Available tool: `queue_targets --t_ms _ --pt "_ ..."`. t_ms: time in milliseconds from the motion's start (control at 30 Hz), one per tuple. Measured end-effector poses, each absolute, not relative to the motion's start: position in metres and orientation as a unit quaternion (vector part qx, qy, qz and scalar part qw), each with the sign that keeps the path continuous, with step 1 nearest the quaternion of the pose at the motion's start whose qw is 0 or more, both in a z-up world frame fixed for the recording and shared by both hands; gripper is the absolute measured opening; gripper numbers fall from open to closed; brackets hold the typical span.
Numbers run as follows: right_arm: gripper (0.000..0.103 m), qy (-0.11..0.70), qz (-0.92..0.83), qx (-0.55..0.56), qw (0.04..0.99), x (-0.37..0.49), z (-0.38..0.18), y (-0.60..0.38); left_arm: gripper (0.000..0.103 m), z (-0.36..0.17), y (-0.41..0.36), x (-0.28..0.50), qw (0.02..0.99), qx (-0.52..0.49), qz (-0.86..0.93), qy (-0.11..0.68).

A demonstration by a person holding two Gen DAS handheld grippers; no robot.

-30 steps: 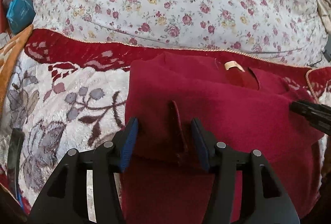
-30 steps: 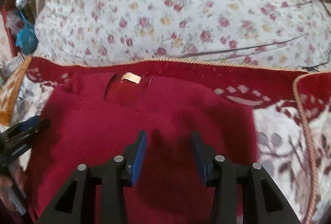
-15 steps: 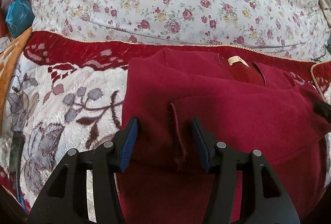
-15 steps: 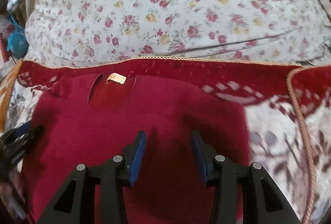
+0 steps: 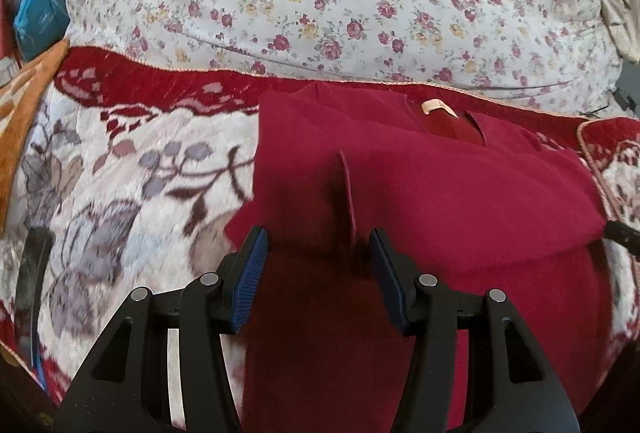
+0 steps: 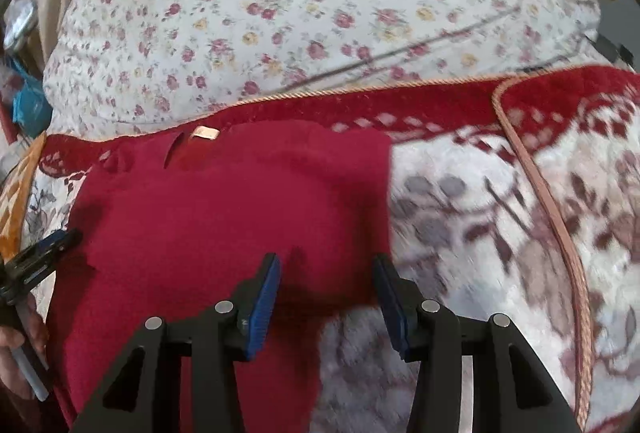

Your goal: Fold small clothes

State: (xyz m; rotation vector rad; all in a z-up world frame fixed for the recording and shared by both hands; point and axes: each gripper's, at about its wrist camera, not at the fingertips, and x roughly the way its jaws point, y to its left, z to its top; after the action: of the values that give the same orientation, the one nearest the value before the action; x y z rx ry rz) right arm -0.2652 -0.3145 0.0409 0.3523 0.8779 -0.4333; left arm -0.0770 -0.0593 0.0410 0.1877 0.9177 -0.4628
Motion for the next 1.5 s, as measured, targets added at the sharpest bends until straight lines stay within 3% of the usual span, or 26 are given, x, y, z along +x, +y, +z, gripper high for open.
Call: queue_targets --t_ms 333,500,600,1200,1300,1500 --pt "0.055 0.415 -0.2 0.265 0.847 -0.275 0.018 -0.336 0.053 0.039 -0.018 -0.118 0.869 0.088 -0.193 0.447" --pt "0.055 0.42 -0.181 0.268 0.848 -0.291 0.031 -0.317 0.053 0.028 -0.008 -0.132 0.858 0.1 -0.188 0.468" --pt "0.061 0.432 -0.162 0.245 0.853 -0.305 0.036 -0.293 0.053 0.029 -0.003 -0.141 0.858 0.097 -0.192 0.467" --pt "0.063 0.497 -0.099 0.2 0.839 -0.373 0.017 -0.221 0.053 0.017 0.03 -0.186 0.839 0.07 -0.206 0.499" --pt "0.063 0.51 -0.083 0.22 0.828 -0.386 0.007 -0.217 0.062 0.014 0.031 -0.197 0.836 0.079 -0.206 0.502" --pt "0.064 0.541 -0.069 0.21 0.812 -0.405 -0.01 -0.205 0.063 0.011 0.037 -0.212 0.822 0.085 -0.215 0.52"
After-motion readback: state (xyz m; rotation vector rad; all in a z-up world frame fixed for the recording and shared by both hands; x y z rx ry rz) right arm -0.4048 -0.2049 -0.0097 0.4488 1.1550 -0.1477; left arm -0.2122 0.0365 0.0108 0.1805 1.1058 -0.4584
